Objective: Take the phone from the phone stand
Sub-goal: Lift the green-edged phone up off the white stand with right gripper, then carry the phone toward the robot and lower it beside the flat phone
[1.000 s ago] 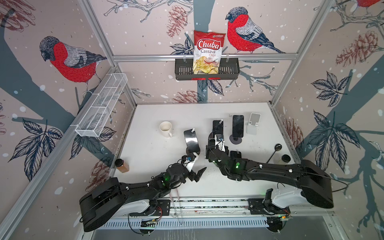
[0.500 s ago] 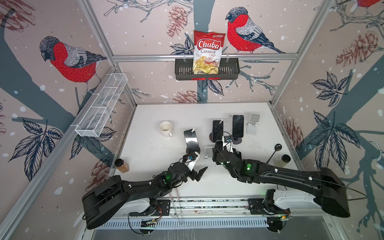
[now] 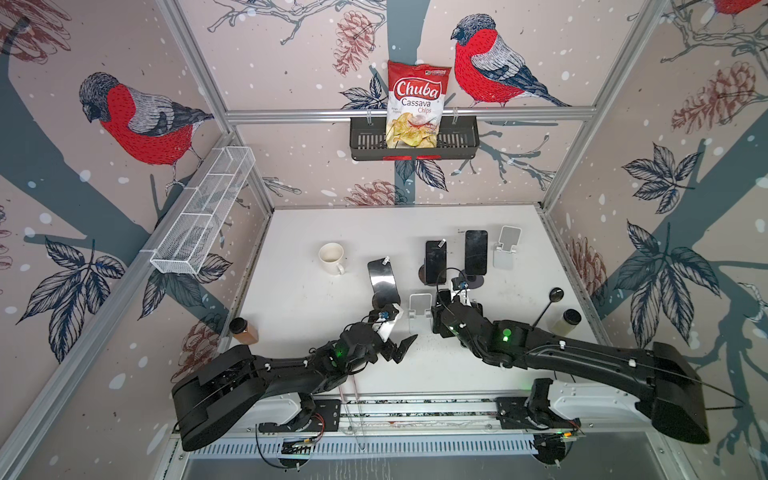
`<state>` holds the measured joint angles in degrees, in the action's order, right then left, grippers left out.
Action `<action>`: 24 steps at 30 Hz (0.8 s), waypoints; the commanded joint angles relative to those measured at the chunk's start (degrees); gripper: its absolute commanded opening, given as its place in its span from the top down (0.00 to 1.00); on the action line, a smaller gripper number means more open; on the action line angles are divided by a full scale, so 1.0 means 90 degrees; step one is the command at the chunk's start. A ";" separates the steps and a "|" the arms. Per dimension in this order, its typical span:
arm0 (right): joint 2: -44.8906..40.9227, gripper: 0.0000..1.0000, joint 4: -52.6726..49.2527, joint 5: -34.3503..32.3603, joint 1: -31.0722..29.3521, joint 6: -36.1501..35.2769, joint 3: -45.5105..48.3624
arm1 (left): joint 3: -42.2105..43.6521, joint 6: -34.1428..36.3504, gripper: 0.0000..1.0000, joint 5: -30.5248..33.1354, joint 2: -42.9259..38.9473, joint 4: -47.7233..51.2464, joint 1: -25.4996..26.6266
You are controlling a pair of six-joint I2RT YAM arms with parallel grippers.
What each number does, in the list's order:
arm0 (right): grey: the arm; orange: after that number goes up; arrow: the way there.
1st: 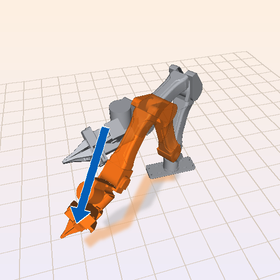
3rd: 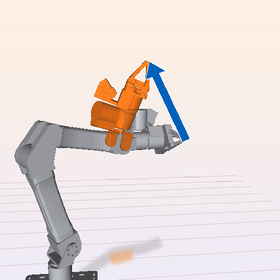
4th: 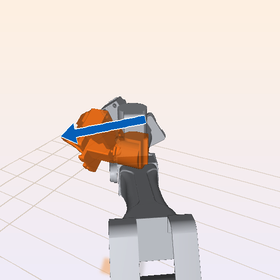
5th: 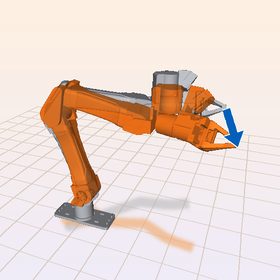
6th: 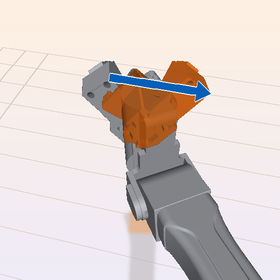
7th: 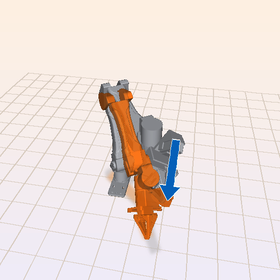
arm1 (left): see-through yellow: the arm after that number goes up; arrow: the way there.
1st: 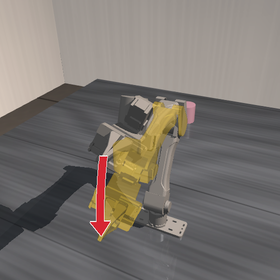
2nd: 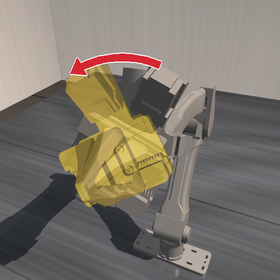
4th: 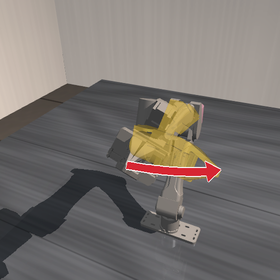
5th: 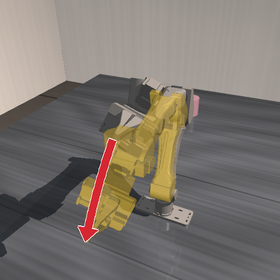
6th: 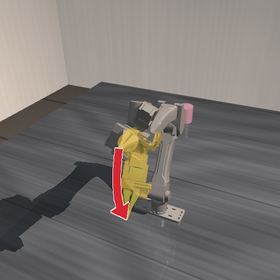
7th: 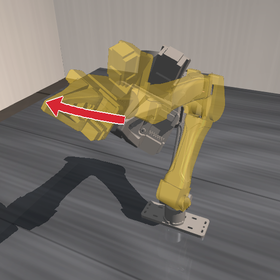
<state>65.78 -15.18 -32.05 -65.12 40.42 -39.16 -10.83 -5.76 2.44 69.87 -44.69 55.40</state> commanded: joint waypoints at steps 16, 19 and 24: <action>0.0120 0.29 0.0333 0.0801 0.0424 0.0088 0.0463 | 0.0030 -0.0046 0.04 -0.0033 0.0057 -0.0561 0.0007; 0.0161 0.29 0.0434 0.0941 0.0518 0.0079 0.0523 | 0.0056 -0.0073 0.04 -0.0023 0.0056 -0.0683 0.0007; 0.0257 0.29 0.0504 0.1077 0.0621 0.0097 0.0572 | 0.0072 -0.0075 0.04 0.0042 0.0055 -0.0747 0.0007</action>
<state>67.79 -13.45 -23.16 -59.83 40.64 -34.11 -10.20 -6.11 1.91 70.50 -47.75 55.40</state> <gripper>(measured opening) 0.748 0.963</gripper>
